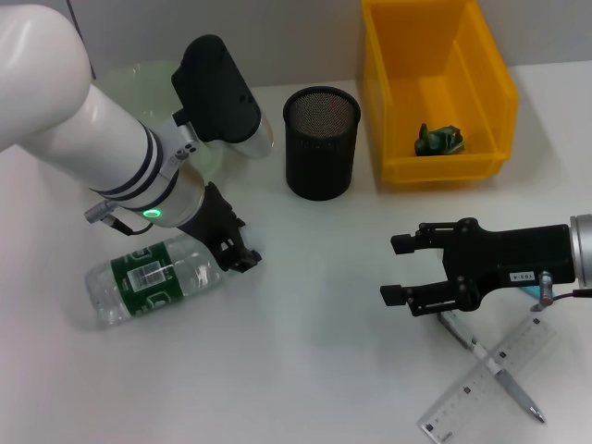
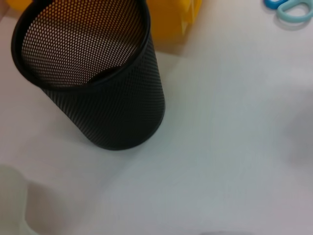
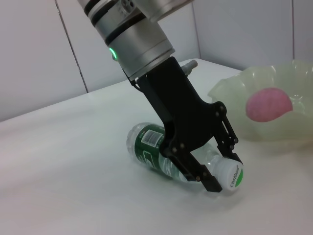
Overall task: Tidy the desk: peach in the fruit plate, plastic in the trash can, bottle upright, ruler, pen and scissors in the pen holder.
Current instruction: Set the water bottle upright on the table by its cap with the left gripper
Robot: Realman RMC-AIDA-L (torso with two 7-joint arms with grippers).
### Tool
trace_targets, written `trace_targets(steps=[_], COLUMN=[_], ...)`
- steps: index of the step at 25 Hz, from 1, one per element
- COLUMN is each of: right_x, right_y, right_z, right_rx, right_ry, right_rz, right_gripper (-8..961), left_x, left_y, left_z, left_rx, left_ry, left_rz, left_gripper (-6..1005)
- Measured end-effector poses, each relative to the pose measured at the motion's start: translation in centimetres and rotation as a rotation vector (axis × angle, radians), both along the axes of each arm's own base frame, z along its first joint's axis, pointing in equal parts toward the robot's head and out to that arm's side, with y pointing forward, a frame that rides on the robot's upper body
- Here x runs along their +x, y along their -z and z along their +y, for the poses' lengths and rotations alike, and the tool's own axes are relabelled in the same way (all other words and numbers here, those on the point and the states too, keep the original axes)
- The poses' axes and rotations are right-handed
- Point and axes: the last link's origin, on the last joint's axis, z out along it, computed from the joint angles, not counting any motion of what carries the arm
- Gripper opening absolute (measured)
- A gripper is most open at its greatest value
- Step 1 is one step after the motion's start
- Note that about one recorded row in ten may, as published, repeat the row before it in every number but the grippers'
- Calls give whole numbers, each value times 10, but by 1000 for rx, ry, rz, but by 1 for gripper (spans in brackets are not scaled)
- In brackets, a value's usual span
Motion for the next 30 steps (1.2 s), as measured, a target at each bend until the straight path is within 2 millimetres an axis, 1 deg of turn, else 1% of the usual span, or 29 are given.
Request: trace_targets(steps=[10, 17, 20, 23, 30], right_x=[1, 1, 1, 1, 1], right_y=[-2, -3, -3, -3, -3], right_z=[1, 1, 1, 1, 1], right_rx=[8, 8, 8, 8, 9], right_ry=[4, 4, 4, 4, 4], right_rz=[3, 3, 3, 3, 2], right_gripper=[803, 802, 802, 802, 802], left_x=[7, 8, 13, 13, 21], left_y=[-3, -4, -8, -8, -21], left_z=[-2, -2, -2, -2, -2], left_rx=[-14, -17, -22, -22, -47], left_ry=[7, 6, -3, -3, -17], left_rz=[-9, -12, -34, -34, -93], left_gripper=[453, 454, 452, 449, 447])
